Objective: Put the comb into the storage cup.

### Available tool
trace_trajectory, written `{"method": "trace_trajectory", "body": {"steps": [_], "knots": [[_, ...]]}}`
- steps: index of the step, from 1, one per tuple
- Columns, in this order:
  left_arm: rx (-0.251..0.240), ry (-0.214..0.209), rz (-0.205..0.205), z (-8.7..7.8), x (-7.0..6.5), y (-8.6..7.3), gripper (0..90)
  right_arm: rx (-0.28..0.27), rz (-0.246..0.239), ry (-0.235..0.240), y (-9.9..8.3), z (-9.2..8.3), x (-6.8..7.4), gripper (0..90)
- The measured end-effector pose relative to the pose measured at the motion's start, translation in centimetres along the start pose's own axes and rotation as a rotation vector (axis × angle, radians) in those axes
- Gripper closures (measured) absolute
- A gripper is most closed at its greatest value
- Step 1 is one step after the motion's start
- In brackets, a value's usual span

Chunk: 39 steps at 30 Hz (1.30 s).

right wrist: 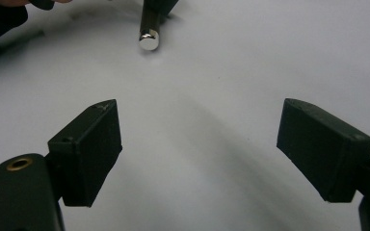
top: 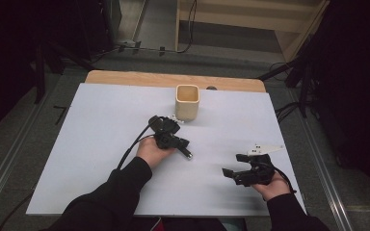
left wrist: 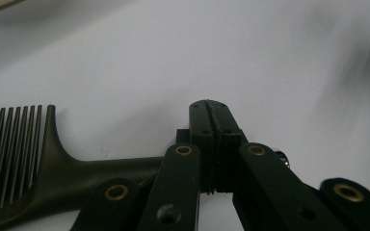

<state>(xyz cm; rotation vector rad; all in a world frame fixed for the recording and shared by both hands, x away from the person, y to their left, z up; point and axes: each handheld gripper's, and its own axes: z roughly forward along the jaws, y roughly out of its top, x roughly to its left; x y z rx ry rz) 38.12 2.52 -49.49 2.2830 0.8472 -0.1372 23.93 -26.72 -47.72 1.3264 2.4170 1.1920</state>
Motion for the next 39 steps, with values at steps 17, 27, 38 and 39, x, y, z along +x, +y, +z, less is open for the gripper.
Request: {"method": "trace_trajectory", "body": {"steps": [17, 27, 38, 39], "knots": [[0.016, 0.005, -0.017, -0.3, 0.5, -0.8, 90.0, 0.002, -0.004, 0.002, 0.0, 0.0, 0.0, 14.0], [0.015, 0.01, -0.021, -1.0, 0.6, -1.3, 90.0, 0.002, -0.007, 0.004, 0.1, 0.1, 0.1, 14.0], [0.043, 0.037, -0.002, -1.5, 0.5, -1.5, 90.0, 0.007, -0.012, 0.008, 0.2, 0.2, 0.1, 14.0], [0.046, 0.04, -0.002, -1.6, 0.6, -1.6, 90.0, 0.007, -0.012, 0.008, 0.2, 0.2, 0.1, 14.0]]}}
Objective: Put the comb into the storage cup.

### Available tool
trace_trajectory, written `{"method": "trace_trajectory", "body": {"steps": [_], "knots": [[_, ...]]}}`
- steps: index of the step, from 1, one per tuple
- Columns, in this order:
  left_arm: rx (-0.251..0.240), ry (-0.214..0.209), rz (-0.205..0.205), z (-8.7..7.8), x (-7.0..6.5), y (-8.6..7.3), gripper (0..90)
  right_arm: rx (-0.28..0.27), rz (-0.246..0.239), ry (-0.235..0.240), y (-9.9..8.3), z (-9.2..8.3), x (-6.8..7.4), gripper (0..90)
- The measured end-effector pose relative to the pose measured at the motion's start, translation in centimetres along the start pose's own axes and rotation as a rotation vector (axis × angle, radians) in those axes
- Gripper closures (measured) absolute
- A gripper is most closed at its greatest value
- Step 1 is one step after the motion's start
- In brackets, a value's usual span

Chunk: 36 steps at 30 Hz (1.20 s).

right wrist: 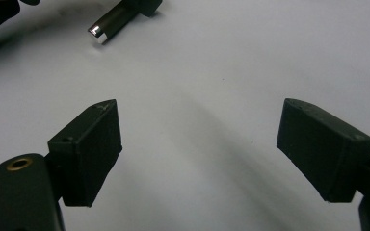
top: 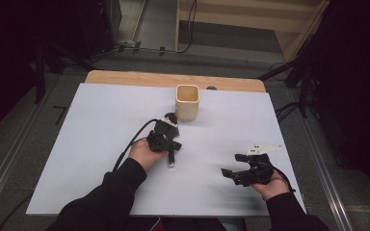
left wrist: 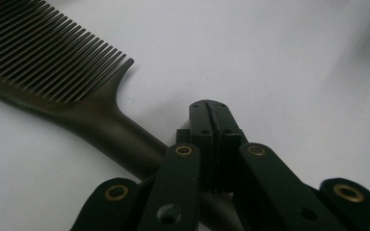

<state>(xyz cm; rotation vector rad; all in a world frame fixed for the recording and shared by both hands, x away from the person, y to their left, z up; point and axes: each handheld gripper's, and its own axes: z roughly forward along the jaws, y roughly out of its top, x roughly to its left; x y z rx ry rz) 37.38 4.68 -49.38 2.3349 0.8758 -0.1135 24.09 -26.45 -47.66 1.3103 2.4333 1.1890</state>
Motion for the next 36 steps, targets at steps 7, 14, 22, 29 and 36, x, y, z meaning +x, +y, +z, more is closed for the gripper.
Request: {"method": "trace_trajectory", "body": {"steps": [7, 14, 22, 29, 36], "knots": [[0.023, 0.008, -0.024, -0.5, 0.7, -0.5, 90.0, -0.002, -0.007, 0.002, 0.1, 0.0, 0.0, 14.0], [0.026, 0.011, -0.047, -1.2, 1.2, -1.1, 90.0, 0.001, -0.012, 0.007, 0.2, 0.1, 0.0, 14.0], [0.029, 0.023, -0.076, -2.1, 2.0, -1.8, 90.0, 0.002, -0.019, 0.012, 0.4, 0.3, 0.1, 14.0], [0.04, 0.027, -0.086, -2.9, 2.7, -2.4, 90.0, 0.005, -0.025, 0.02, 0.6, 0.5, 0.2, 14.0], [0.04, 0.045, -0.11, -3.8, 3.3, -3.0, 90.0, 0.004, -0.032, 0.025, 0.7, 0.7, 0.2, 14.0]]}}
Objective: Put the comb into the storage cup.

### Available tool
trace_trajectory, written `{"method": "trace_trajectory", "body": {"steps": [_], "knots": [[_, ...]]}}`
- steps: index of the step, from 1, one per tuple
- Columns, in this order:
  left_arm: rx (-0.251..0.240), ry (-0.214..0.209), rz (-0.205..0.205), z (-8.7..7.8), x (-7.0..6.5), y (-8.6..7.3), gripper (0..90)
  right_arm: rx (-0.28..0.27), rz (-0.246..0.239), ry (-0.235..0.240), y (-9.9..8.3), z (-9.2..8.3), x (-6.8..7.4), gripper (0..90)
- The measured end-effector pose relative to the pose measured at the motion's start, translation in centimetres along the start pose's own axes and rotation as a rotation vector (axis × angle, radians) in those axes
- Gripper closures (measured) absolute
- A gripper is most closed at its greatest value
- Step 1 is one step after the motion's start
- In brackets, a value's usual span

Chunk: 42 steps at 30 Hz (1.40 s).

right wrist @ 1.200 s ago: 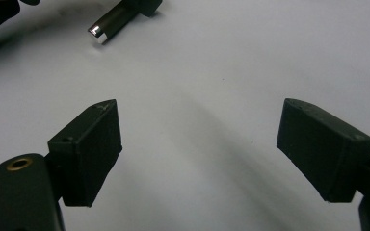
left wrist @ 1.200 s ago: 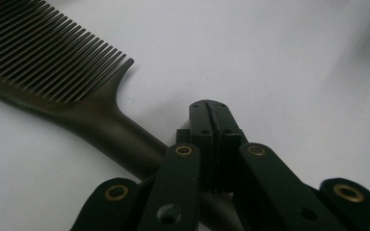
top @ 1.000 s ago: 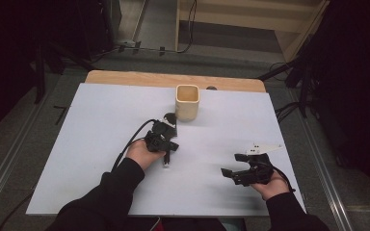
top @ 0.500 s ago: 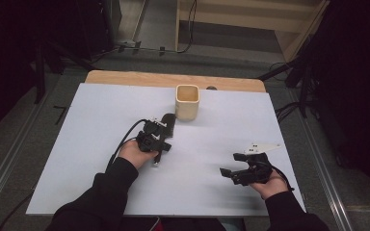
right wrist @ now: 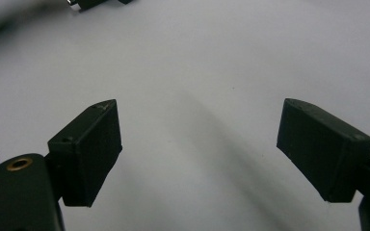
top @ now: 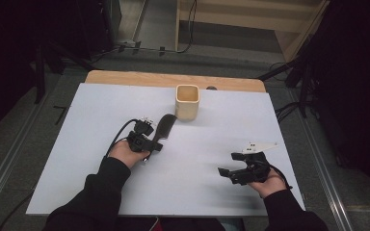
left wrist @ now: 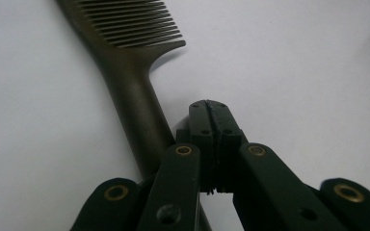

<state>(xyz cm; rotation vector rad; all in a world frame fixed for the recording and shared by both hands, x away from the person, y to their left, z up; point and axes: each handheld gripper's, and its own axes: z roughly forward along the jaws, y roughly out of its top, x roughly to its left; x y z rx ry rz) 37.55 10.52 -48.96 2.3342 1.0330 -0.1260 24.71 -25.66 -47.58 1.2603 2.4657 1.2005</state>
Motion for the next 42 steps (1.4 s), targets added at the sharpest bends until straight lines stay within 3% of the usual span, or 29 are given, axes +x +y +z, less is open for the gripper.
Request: {"method": "trace_trajectory", "body": {"steps": [13, 20, 24, 35, 42], "knots": [[0.0, 0.021, -0.023, -1.1, 1.2, -0.9, 89.9, 0.007, -0.011, 0.014, 0.3, 0.4, 0.1, 14.0], [-0.011, -0.02, 0.001, -1.5, 0.9, -0.9, 87.5, 0.01, -0.012, 0.014, 0.4, 0.5, 0.1, 14.0], [-0.042, -0.043, 0.013, -2.3, 0.5, -1.0, 80.5, 0.009, -0.011, 0.013, 0.4, 0.4, 0.1, 14.0], [-0.129, -0.092, 0.017, -5.1, 0.0, -2.6, 46.4, 0.012, -0.015, 0.014, 0.4, 0.5, 0.1, 14.0], [-0.176, -0.106, 0.043, -6.5, 0.0, -4.2, 35.7, 0.017, -0.013, 0.014, 0.4, 0.5, 0.1, 14.0]]}}
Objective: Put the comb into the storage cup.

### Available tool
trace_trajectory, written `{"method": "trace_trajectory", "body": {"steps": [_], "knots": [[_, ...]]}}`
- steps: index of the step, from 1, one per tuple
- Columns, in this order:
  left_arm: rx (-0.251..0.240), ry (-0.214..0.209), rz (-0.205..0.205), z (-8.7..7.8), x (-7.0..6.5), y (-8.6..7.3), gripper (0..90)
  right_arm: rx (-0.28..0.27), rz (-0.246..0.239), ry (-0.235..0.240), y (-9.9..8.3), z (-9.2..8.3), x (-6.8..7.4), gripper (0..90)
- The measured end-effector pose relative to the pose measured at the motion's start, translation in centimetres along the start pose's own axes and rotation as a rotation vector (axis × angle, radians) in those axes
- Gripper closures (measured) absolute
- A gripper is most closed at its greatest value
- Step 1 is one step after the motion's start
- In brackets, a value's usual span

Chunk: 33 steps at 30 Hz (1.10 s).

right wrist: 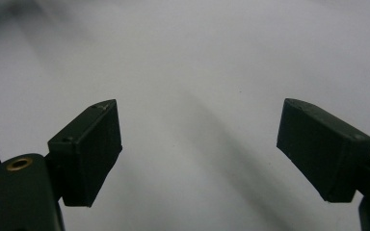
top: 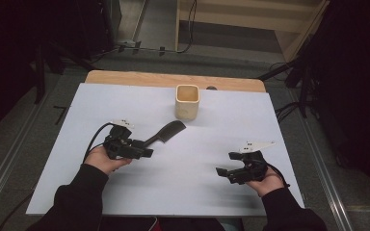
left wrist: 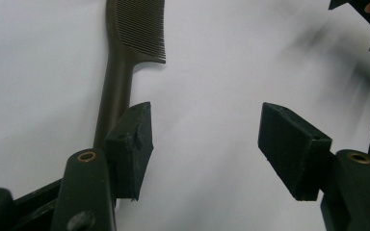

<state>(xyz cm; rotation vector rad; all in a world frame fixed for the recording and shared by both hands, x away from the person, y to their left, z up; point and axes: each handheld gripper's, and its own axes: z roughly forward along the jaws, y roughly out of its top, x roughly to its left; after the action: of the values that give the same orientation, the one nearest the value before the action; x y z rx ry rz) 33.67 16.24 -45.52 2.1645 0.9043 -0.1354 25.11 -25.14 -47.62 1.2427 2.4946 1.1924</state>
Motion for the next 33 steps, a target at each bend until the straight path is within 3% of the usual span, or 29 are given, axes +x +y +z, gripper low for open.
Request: {"method": "trace_trajectory", "body": {"steps": [8, 16, 27, 33], "knots": [[-0.027, 0.001, -0.001, -1.2, -0.4, -1.1, 32.0, 0.004, -0.003, 0.002, 0.0, 0.1, 0.0, 14.0], [-0.014, 0.004, 0.007, -2.2, -1.1, -2.4, 30.5, 0.008, -0.009, -0.001, -0.1, 0.1, 0.1, 14.0], [-0.009, 0.045, 0.012, -3.7, -1.1, -4.7, 30.4, 0.012, -0.005, -0.001, -0.1, 0.2, 0.1, 14.0], [-0.014, 0.069, 0.012, -4.0, -0.8, -5.1, 30.4, 0.015, -0.008, -0.001, -0.1, 0.2, 0.1, 14.0]]}}
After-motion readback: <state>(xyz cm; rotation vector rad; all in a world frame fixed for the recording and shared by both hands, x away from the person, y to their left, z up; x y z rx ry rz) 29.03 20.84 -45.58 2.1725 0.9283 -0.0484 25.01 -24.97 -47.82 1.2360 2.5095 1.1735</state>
